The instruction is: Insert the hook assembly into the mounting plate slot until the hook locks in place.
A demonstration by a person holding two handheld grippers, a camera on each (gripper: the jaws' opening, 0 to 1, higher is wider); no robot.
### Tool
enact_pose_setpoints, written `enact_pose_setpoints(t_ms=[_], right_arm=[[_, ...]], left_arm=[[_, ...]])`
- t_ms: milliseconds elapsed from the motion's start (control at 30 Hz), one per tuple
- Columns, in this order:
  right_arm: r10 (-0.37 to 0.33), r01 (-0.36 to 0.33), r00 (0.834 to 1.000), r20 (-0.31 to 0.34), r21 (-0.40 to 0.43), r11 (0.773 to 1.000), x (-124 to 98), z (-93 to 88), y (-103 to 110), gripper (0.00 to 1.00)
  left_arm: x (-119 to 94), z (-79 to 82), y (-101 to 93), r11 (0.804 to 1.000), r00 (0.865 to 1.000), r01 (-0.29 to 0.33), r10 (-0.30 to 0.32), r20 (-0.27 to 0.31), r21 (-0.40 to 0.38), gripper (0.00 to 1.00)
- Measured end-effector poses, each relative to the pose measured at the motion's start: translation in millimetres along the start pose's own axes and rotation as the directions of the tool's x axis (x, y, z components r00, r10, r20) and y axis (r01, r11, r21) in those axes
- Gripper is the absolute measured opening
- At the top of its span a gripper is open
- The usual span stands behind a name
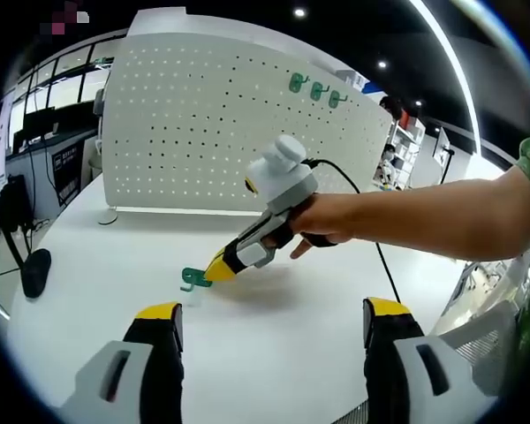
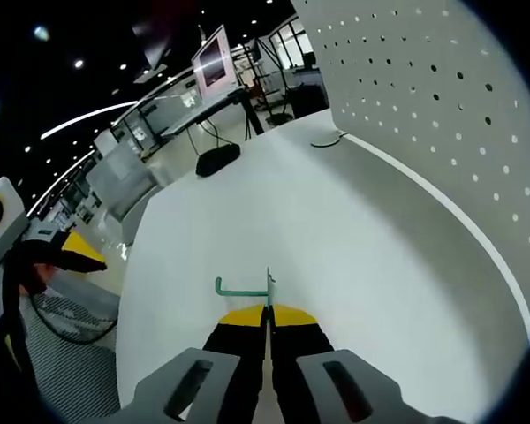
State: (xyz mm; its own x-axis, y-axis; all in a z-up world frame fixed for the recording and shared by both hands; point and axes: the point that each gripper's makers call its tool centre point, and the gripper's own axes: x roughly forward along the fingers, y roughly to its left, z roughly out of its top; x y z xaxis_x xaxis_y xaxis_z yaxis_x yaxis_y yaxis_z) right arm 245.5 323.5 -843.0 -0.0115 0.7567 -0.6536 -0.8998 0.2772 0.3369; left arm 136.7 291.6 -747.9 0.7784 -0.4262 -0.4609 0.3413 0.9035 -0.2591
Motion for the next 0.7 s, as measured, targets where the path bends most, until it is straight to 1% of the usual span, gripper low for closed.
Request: enact_pose_setpoints(t_ms=[233, 567, 700], right_arm=[[-0.019, 0.019, 1.0, 0.013, 0.007, 1.0, -3.1, -0.7, -2.2, 0.0], [-0.048, 0.048, 0.997, 0.053, 0.008, 0.999, -15.1, 5.8, -7.1, 0.0], [-0.058, 0.057, 0.995, 0.081, 0.011, 0.998, -21.7, 11.0, -6.4, 0.0]], left_arm=[[-0.7, 1.6, 1.6, 1.0, 1.0, -0.005, 0.006, 0.008, -0.007, 0.86], [-1.2, 5.5, 0.8, 1.0, 1.0, -0.005, 0.005, 0.017, -0.009, 0.86], [-3.0, 9.4, 3.6, 1.0, 1.0, -0.01, 0.011, 0.026, -0.011, 0.86]])
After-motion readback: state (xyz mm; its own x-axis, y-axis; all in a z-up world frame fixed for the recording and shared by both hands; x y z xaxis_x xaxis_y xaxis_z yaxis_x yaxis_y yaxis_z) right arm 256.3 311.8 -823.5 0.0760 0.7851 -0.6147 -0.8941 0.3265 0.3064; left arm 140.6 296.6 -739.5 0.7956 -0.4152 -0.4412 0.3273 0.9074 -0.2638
